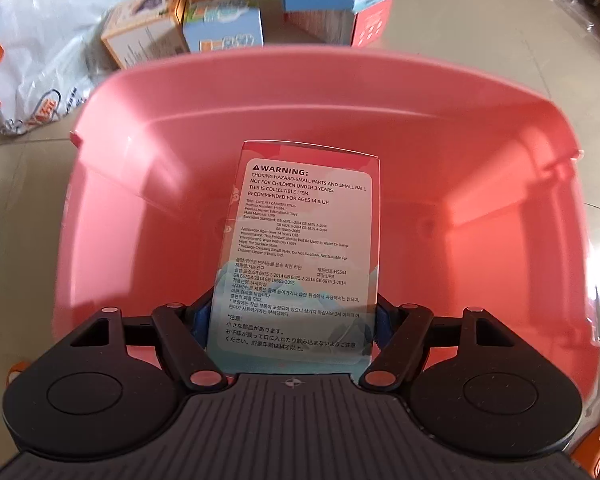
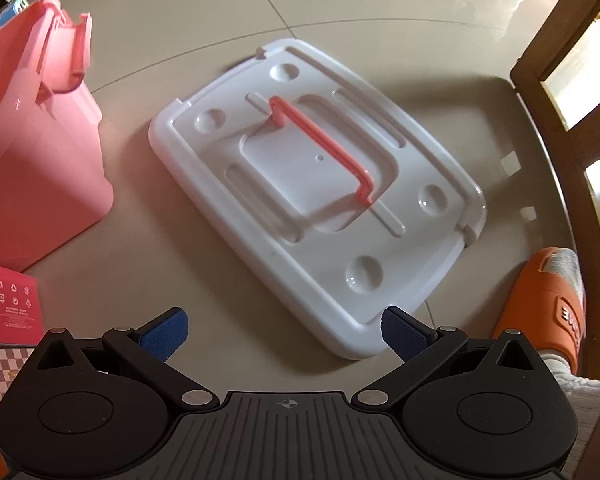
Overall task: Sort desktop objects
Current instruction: 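Carry the warning-label box over the pink bin and lower it inside, then open the left gripper to release the box in the bin and withdraw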
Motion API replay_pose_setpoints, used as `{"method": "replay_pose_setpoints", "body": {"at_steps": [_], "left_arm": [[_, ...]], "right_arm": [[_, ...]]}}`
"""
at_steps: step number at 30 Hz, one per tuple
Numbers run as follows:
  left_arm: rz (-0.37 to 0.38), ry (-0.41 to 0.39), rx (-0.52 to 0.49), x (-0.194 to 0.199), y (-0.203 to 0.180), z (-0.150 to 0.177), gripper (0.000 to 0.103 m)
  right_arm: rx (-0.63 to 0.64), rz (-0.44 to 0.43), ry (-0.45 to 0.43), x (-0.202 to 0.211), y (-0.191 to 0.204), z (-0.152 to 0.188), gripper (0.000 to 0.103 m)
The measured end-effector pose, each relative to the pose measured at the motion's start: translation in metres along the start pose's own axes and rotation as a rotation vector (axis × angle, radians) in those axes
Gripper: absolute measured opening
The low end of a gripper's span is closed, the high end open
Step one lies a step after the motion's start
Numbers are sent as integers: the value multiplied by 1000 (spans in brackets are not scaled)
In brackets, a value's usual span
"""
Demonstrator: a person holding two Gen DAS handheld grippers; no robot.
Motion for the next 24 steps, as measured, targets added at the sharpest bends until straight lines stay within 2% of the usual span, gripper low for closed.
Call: {"method": "replay_pose_setpoints", "body": {"at_steps": [9,24], "left_arm": [[7,62,35,-21,10,-10,74],[-39,156,27,-28,11,-5,74]], "right_arm": [[12,9,21,-12,4,1,102],[28,-3,30,-15,8,3,102]]}}
Point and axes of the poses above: each gripper's, at about its wrist camera, not at the fingertips, and x roughly against the way its jaws point, y to its left, z to its underside, the point moved 3 cm from there along -x, roughly the way its jaws point, and after that the axes turned 6 degrees about z, right-handed, at the moved point
